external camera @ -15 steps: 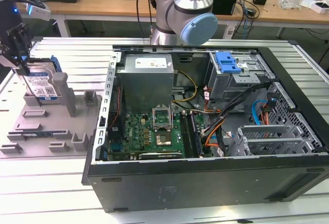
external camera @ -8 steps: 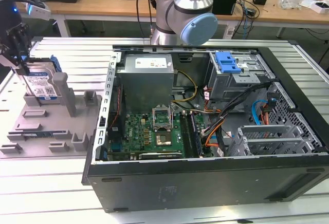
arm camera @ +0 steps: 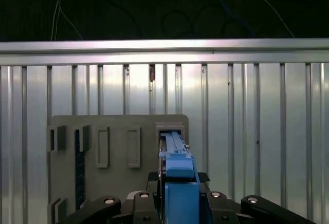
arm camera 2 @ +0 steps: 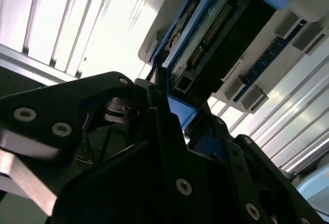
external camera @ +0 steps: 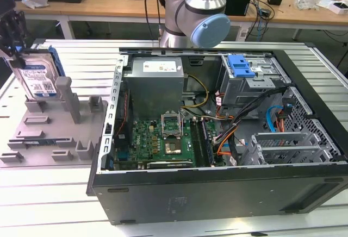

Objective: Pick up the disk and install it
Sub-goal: 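Pick up the disk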

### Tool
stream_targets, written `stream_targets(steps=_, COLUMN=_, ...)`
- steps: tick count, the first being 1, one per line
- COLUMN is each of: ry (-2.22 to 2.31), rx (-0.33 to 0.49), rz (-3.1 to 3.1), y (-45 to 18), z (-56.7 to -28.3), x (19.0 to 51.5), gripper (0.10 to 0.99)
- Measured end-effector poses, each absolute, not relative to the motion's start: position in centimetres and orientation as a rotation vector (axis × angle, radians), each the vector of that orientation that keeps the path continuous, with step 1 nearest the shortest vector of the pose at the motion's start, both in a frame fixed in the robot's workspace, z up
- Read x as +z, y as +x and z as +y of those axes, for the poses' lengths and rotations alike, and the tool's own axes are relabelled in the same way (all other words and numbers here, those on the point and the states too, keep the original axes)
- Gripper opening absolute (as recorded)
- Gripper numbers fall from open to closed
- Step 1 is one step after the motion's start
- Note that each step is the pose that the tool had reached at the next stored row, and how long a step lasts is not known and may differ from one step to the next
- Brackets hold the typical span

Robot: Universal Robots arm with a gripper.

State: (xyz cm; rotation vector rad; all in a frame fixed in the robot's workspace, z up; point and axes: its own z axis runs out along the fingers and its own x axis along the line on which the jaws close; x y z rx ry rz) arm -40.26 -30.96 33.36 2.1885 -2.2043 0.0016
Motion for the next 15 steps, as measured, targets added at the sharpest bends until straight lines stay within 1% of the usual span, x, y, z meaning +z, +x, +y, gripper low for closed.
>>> stream_targets(steps=15, ry=2.190, rx=-0.001, rz=-2.205, y=-40.1, z=-31.0, x=39.6, gripper=0.365)
